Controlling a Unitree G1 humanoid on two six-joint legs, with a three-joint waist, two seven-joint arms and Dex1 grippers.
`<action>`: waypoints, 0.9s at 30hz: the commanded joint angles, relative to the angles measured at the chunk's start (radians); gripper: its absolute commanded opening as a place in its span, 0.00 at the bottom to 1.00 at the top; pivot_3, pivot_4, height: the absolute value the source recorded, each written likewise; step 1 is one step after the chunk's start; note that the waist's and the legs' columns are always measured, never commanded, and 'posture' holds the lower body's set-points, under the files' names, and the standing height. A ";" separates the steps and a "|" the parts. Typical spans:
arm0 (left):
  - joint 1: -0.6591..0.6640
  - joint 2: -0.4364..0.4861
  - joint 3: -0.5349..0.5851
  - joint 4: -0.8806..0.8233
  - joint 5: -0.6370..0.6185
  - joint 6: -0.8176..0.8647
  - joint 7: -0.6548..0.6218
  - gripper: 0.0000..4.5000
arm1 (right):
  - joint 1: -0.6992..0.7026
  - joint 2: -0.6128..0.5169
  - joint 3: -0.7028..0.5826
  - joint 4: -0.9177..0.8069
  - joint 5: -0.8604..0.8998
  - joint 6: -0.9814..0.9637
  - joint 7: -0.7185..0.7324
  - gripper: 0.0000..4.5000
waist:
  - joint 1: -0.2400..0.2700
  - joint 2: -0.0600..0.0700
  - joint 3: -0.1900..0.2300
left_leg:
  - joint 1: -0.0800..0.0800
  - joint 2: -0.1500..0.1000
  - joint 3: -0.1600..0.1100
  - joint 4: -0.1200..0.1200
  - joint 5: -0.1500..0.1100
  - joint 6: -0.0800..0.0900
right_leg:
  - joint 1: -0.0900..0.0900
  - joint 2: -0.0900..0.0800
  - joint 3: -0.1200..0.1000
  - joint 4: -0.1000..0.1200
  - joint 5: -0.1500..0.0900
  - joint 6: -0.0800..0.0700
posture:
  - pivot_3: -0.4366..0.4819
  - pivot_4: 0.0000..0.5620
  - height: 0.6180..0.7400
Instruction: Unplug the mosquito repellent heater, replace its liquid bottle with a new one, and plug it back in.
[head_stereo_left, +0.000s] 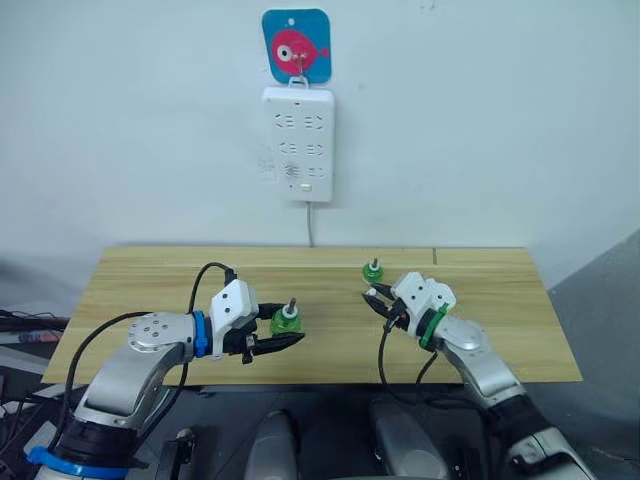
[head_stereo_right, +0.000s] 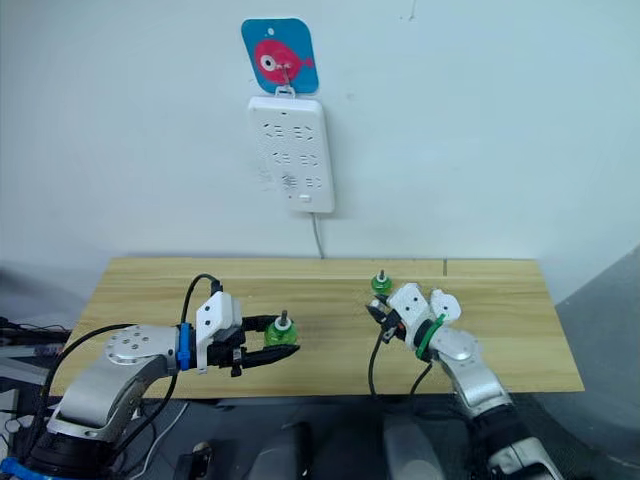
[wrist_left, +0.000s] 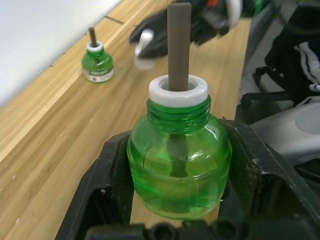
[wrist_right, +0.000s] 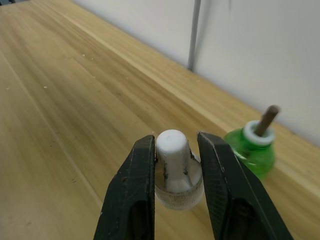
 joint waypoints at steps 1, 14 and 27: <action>0.012 0.013 0.030 -0.057 -0.022 0.011 0.009 0.52 | -0.048 0.021 -0.017 0.148 -0.043 -0.113 -0.016 0.20 | 0.009 0.001 0.001 | 0.000 0.000 0.000 0.000 0.000 0.000 | 0.000 0.000 0.000 0.000 0.000 0.000 | 0.42 0.41 0.86; 0.010 0.008 0.033 -0.004 -0.008 -0.031 -0.009 0.52 | -0.081 0.045 -0.096 0.312 0.001 -0.184 0.066 0.75 | 0.034 0.004 0.007 | 0.000 0.000 0.000 -0.001 0.000 0.000 | 0.000 0.000 0.000 0.000 0.002 -0.004 | 0.42 0.42 0.86; -0.179 -0.052 -0.066 0.020 -0.044 -0.015 -0.108 0.52 | 0.026 -0.267 -0.079 -0.704 0.376 0.519 0.357 1.00 | 0.032 0.006 0.008 | -0.001 -0.001 -0.001 0.000 0.000 0.000 | 0.001 -0.001 -0.001 -0.001 0.000 0.000 | 0.32 0.37 0.86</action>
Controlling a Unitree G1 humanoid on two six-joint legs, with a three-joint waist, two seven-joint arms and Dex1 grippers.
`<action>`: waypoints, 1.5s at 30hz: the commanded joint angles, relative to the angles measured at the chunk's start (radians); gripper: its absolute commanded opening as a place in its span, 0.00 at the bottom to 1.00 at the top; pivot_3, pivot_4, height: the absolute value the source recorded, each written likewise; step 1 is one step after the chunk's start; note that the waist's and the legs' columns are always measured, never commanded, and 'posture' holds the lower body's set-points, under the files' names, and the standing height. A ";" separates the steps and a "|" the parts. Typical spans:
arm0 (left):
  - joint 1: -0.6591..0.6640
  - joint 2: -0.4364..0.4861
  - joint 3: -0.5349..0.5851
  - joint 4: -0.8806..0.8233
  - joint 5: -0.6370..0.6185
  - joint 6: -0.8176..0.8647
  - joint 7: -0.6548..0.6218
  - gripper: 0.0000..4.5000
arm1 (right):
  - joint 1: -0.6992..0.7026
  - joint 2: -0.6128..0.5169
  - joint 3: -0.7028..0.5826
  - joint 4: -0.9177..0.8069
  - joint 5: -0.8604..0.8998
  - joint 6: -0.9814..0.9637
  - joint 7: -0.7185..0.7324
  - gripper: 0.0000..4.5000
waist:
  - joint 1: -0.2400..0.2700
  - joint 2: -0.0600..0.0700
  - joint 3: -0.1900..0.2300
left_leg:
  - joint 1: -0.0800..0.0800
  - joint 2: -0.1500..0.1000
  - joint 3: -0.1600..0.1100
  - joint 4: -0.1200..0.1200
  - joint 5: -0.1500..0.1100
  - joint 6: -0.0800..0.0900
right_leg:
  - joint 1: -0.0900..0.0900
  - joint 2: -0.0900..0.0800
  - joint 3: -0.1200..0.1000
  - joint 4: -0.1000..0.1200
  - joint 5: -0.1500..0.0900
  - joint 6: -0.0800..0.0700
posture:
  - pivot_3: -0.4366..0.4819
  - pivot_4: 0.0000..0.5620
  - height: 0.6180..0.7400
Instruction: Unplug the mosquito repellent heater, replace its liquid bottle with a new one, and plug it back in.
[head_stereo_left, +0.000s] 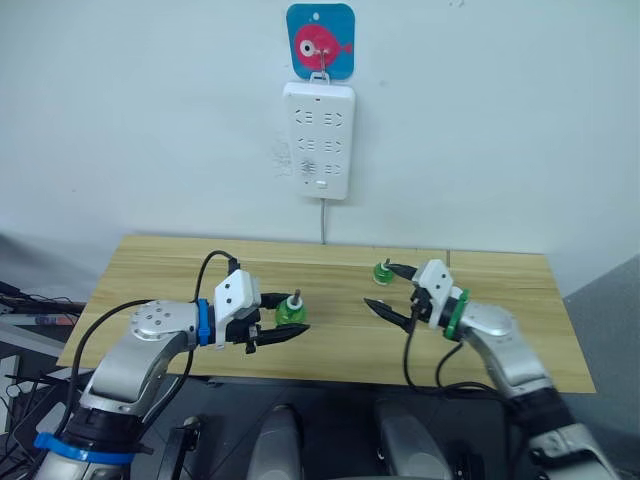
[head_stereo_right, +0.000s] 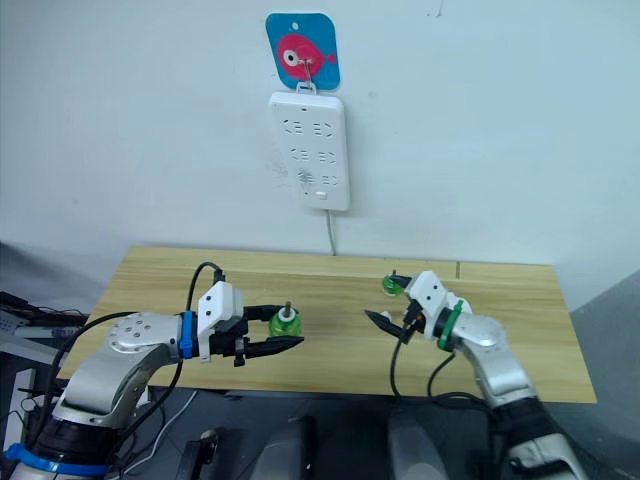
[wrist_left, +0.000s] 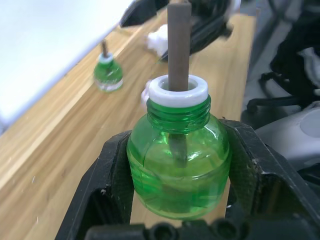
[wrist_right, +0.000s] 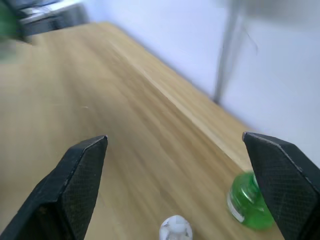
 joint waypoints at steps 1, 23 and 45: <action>-0.075 -0.027 -0.041 -0.020 -0.033 0.009 -0.046 0.52 | -0.032 -0.055 -0.005 -0.293 0.228 0.298 0.050 1.00 | -0.004 0.000 0.000 | 0.000 0.000 0.000 0.000 0.000 0.000 | 0.000 0.000 0.000 0.000 0.000 0.000 | 0.31 0.37 0.86; -0.276 -0.112 -0.095 0.011 -0.077 0.065 -0.128 0.49 | -0.146 0.006 0.017 -0.366 0.278 0.423 -0.009 0.72 | -0.038 0.000 0.000 | -0.002 0.001 0.000 0.000 0.000 0.000 | -0.002 0.002 0.000 -0.001 0.000 0.000 | 0.28 0.36 0.86; -0.254 -0.093 -0.094 -0.020 -0.082 0.074 -0.130 0.50 | -0.174 -0.003 -0.032 -0.409 0.343 0.466 -0.003 1.00 | -0.053 0.000 0.000 | -0.002 0.001 -0.001 0.000 0.000 0.000 | -0.002 0.002 0.000 -0.001 0.000 0.000 | 0.29 0.36 0.86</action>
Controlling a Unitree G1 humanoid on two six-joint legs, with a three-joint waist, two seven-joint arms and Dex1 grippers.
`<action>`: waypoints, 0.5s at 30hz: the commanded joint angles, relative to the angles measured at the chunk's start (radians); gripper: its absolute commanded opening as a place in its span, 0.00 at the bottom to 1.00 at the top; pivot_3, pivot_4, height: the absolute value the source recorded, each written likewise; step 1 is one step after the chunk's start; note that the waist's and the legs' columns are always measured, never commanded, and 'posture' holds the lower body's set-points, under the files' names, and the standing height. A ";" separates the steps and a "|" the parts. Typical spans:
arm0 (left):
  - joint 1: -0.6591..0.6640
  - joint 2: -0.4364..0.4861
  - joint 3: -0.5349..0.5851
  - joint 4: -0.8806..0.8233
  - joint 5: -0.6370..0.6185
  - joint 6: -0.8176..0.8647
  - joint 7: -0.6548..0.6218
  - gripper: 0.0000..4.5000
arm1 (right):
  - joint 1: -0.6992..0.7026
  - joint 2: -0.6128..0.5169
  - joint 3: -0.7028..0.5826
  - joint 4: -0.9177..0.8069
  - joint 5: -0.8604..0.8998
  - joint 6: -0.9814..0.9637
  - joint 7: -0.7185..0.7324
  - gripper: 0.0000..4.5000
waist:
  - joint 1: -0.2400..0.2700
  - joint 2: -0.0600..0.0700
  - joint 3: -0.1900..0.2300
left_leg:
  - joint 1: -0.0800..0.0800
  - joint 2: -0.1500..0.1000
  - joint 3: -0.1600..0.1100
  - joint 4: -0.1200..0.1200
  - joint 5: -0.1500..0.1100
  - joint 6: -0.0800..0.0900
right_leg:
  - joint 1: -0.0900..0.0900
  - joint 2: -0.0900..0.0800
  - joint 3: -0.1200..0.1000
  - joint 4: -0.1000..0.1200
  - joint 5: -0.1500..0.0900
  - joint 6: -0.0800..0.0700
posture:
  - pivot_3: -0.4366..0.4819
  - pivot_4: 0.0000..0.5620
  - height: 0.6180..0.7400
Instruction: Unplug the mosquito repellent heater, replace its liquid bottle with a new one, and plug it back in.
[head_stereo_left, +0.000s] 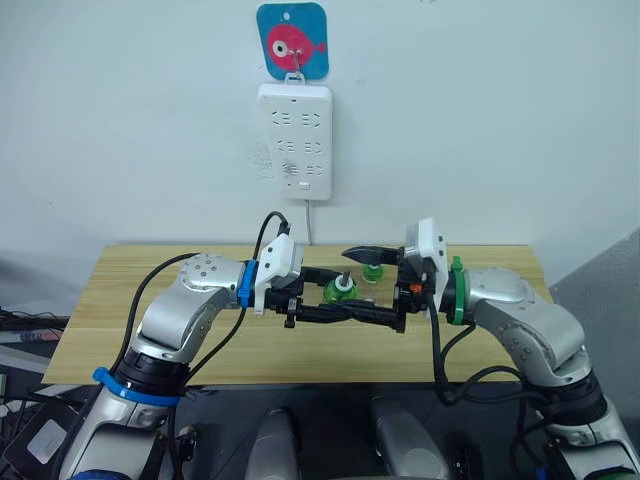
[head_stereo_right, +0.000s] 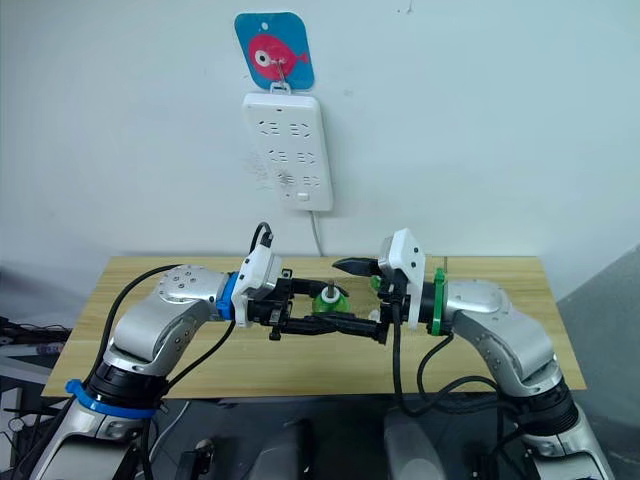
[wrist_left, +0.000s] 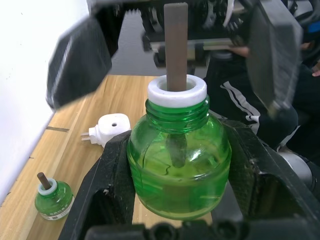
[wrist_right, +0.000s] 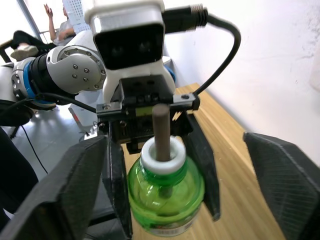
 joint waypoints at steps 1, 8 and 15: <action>0.005 0.006 0.011 -0.046 -0.019 -0.005 -0.005 0.50 | -0.010 -0.012 -0.019 -0.053 0.034 0.003 0.011 1.00 | 0.000 0.000 0.000 | 0.000 0.000 0.000 0.000 0.000 0.000 | 0.000 0.000 0.000 0.000 0.000 0.000 | 0.29 0.36 0.86; 0.001 0.006 0.015 -0.048 -0.028 0.000 -0.009 0.50 | -0.013 -0.021 -0.004 -0.031 0.023 -0.019 0.020 0.81 | 0.000 0.000 0.000 | 0.000 0.000 0.000 0.000 0.000 0.000 | 0.000 0.000 0.000 0.000 0.000 0.000 | 0.29 0.37 0.86; -0.007 0.000 0.017 -0.054 -0.040 0.009 -0.001 0.50 | -0.012 -0.034 0.014 -0.015 -0.009 -0.040 0.031 0.24 | 0.000 0.000 0.000 | 0.000 0.000 0.000 0.000 0.000 0.000 | 0.000 0.000 0.000 0.000 0.000 0.000 | 0.29 0.37 0.86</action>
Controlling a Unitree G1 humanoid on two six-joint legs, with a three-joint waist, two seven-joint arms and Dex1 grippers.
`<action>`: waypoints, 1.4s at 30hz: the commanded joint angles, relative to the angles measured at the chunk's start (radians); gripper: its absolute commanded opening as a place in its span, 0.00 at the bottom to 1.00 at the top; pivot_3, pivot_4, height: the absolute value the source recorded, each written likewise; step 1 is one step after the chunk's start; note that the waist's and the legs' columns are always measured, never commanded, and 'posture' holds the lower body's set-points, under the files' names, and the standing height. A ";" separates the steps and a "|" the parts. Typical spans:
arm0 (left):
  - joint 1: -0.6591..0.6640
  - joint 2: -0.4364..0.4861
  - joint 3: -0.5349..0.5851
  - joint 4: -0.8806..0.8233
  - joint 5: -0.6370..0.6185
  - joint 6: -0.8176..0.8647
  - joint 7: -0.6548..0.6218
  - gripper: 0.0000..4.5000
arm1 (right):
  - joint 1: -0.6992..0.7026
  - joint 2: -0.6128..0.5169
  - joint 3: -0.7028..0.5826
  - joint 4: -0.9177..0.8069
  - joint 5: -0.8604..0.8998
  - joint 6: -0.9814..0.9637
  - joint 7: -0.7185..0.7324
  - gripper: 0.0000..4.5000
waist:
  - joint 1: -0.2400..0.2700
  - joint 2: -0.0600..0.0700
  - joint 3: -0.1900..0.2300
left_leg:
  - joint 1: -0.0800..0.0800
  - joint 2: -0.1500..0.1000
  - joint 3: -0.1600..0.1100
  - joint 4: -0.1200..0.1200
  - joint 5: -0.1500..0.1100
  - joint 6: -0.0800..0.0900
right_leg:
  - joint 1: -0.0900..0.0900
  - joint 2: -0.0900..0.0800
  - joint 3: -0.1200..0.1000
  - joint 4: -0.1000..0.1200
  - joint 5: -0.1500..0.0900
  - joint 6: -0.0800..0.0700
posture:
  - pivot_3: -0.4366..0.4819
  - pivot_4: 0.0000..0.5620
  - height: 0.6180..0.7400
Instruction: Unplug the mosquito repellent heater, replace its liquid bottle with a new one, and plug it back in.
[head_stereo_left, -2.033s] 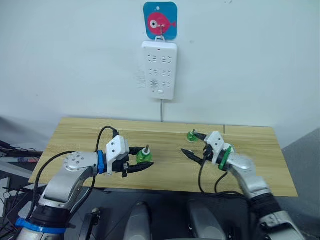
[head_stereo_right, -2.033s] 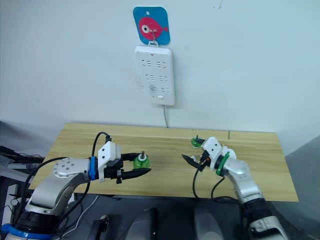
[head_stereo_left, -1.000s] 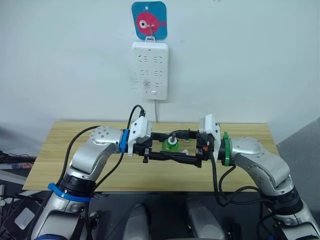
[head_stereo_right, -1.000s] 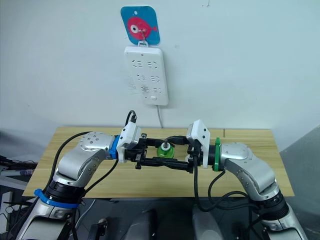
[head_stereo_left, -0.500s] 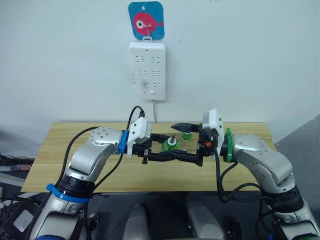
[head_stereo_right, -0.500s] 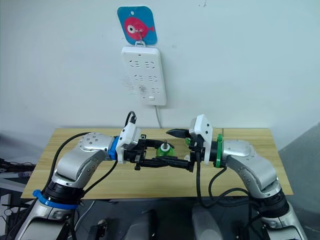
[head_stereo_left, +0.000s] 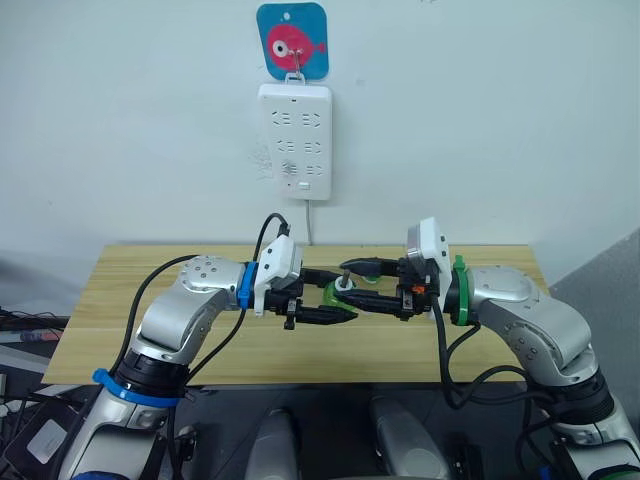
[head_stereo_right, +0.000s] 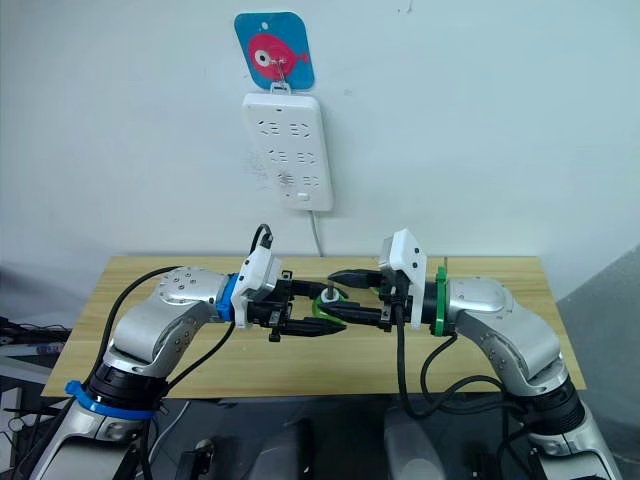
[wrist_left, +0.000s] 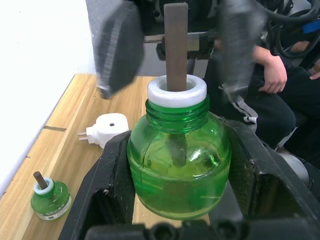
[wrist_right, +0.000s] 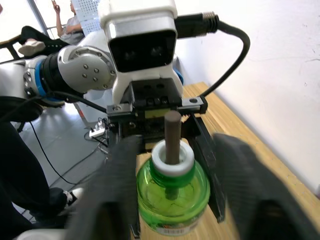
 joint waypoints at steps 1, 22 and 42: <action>-0.014 -0.002 0.016 -0.050 -0.028 0.004 0.001 0.50 | -0.012 -0.009 0.008 -0.014 -0.021 -0.032 0.014 0.15 | 0.000 0.000 0.000 | 0.000 0.000 0.000 0.000 0.000 0.000 | 0.000 0.000 0.000 0.000 0.000 0.000 | 0.29 0.37 0.86; -0.008 0.001 0.016 -0.049 -0.021 -0.001 0.002 0.50 | -0.018 0.004 -0.004 -0.021 -0.006 0.003 0.004 0.50 | 0.000 0.000 0.000 | 0.000 0.000 0.000 0.000 0.000 0.000 | 0.000 0.000 0.000 0.000 0.000 0.000 | 0.29 0.38 0.86; 0.004 -0.009 0.041 -0.007 -0.026 0.011 0.030 0.80 | -0.037 -0.010 -0.074 -0.010 0.053 0.027 0.023 0.18 | 0.000 0.000 0.000 | 0.000 0.000 0.000 0.000 0.000 0.000 | 0.000 0.000 0.000 0.000 0.000 0.000 | 0.28 0.37 0.86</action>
